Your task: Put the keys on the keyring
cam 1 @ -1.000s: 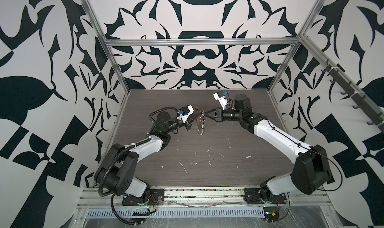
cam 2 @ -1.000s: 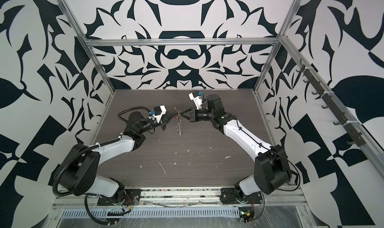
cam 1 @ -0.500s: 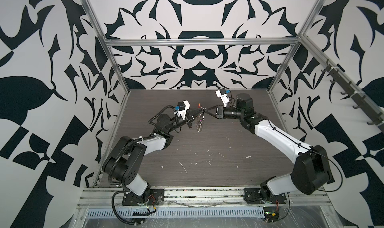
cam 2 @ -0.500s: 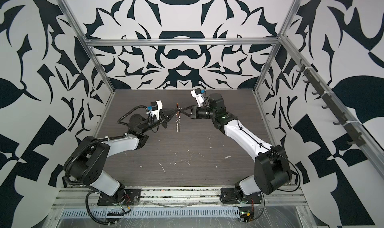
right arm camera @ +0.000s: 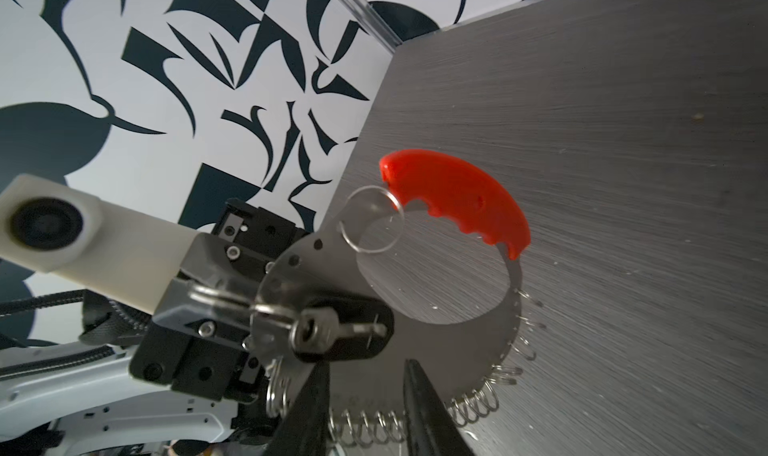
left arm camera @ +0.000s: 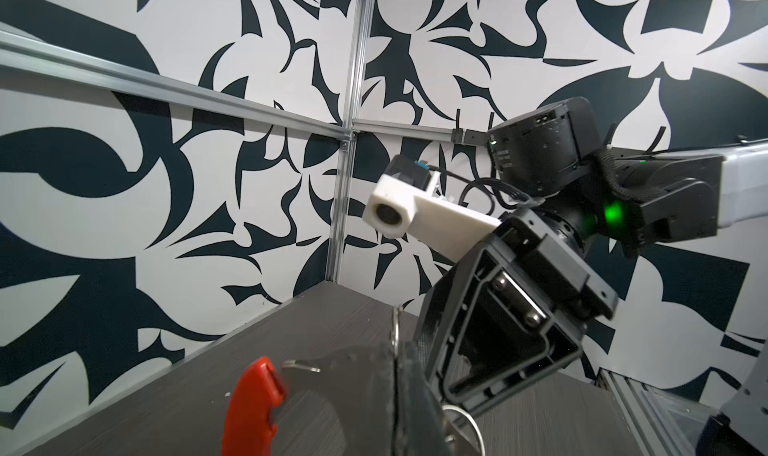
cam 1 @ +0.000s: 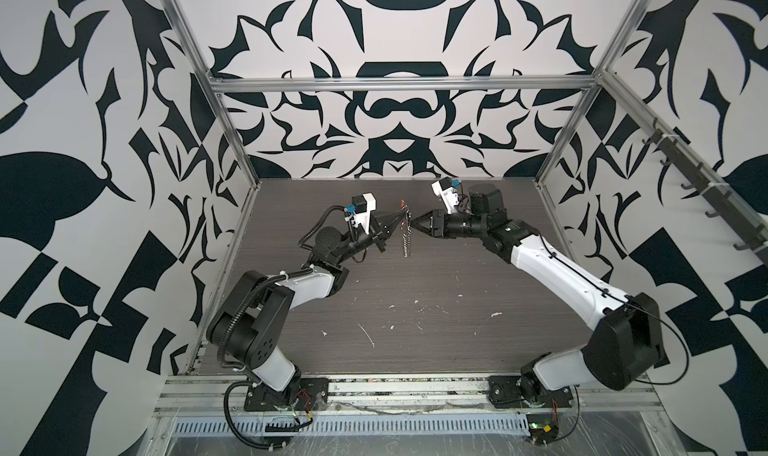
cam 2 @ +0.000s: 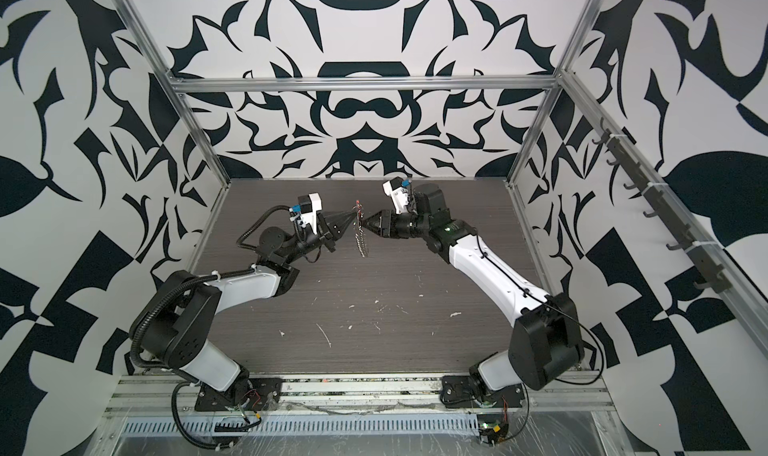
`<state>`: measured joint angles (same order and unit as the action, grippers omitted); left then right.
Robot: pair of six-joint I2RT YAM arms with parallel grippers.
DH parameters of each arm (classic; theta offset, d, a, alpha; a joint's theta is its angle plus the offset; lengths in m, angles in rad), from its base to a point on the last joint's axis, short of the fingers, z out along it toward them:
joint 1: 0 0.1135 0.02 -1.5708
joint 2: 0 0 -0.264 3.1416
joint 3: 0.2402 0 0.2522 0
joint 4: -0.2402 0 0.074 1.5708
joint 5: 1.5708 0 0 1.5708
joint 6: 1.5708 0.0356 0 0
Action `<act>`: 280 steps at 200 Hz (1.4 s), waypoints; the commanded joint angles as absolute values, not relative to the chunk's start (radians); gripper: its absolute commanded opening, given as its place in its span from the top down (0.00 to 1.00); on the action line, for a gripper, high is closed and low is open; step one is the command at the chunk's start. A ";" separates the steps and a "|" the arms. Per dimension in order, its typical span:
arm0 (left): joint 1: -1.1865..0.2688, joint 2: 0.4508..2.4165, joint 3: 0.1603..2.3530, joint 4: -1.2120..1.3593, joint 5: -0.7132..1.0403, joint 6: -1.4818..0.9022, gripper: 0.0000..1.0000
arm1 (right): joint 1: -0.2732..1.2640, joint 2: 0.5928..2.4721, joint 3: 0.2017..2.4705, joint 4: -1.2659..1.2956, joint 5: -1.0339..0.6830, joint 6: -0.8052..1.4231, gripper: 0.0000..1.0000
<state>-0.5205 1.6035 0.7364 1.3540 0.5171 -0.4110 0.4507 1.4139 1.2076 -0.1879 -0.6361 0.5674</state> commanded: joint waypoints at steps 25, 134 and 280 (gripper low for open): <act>-0.523 1.491 0.782 1.085 0.454 -0.465 1.00 | 0.454 1.311 1.268 -0.247 -0.524 0.495 0.66; -0.525 1.501 0.769 1.119 0.407 -0.496 1.00 | 0.457 1.508 1.273 0.112 -0.520 0.748 0.76; -0.516 1.706 1.007 1.140 0.453 -0.421 1.00 | 0.564 1.660 1.409 0.014 -0.382 0.723 0.79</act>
<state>-0.5125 1.6768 0.9852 1.0698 0.4297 -0.4217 0.5640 1.7073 1.3788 -0.0120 -0.4122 0.7795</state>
